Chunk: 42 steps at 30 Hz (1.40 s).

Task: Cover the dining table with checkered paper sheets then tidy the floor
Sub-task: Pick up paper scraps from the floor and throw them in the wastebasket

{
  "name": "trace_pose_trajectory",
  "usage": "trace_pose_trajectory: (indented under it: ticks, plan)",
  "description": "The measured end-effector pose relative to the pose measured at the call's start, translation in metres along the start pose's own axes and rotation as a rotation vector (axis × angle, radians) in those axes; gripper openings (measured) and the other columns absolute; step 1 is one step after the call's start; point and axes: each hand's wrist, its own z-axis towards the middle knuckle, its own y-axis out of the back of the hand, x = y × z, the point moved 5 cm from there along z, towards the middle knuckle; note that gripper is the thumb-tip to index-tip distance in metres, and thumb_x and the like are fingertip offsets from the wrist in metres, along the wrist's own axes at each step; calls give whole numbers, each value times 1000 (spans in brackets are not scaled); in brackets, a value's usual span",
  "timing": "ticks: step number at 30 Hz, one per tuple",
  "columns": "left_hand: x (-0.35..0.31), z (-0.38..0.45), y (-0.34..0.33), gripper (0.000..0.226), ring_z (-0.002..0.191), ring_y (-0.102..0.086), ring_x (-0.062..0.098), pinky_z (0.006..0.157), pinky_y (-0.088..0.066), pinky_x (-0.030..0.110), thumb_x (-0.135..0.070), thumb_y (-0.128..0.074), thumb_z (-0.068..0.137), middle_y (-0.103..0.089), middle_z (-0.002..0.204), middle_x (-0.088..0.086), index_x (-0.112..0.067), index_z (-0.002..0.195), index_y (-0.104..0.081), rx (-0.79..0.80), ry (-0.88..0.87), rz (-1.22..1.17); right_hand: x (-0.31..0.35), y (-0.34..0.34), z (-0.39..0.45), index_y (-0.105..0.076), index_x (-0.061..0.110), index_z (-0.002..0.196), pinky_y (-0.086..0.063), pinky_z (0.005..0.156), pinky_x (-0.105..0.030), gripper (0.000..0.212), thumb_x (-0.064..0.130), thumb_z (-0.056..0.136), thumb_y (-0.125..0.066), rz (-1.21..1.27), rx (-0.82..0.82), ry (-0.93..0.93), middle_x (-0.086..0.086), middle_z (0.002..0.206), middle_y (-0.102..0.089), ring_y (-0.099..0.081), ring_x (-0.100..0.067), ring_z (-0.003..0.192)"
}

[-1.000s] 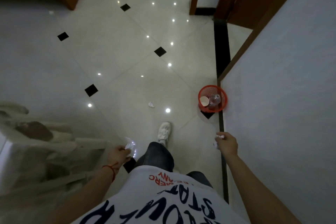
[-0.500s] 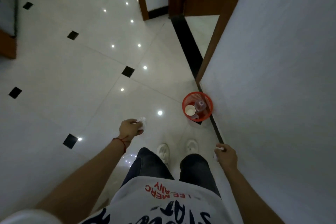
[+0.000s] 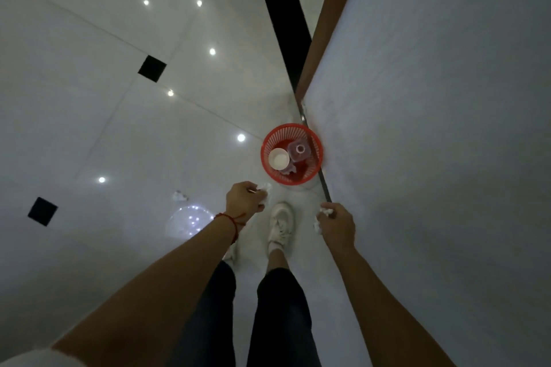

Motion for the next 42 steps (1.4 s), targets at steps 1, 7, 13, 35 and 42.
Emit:
trace_pose_trajectory:
  ticks: [1, 7, 13, 35, 42]
  plan:
    - [1, 9, -10, 30, 44, -61, 10, 42, -48, 10, -9, -68, 80, -63, 86, 17, 7, 104, -60, 0, 7, 19, 1, -6, 14, -64, 2, 104, -53, 85, -39, 21, 0, 85, -55, -15, 8, -2, -23, 101, -68, -65, -35, 94]
    - [-9, 64, -57, 25, 77, -69, 33, 60, -54, 25, -13, -65, 82, -69, 99, 21, 3, 100, -63, 19, -43, 119, -1, -39, 82, -63, 3, 109, -52, 88, -41, 25, 3, 84, -56, -75, 54, 8, -20, 108, -66, -63, -34, 98]
    - [-16, 104, -73, 39, 103, -63, 36, 87, -54, 43, -19, -57, 88, -59, 123, 21, 0, 122, -54, 85, -13, 116, -2, -50, 124, -58, 8, 118, -53, 63, -27, 33, 6, 85, -60, 193, 42, -143, -11, 99, -62, -62, -20, 70]
    - [159, 18, 115, 35, 111, -54, 28, 90, -40, 31, -27, -49, 93, -57, 123, 16, -10, 122, -56, -39, 115, 428, 36, -117, 33, -56, 7, 122, -47, 97, -44, 35, 16, 89, -54, -601, 438, 41, -15, 119, -62, -61, -31, 106]
    - [261, -11, 186, 35, 110, -55, 26, 92, -41, 31, -29, -48, 93, -59, 124, 13, -10, 122, -56, -93, 271, 273, 54, -209, -6, -56, 4, 122, -43, 100, -39, 34, 15, 90, -53, -855, 523, 203, -18, 122, -61, -58, -31, 109]
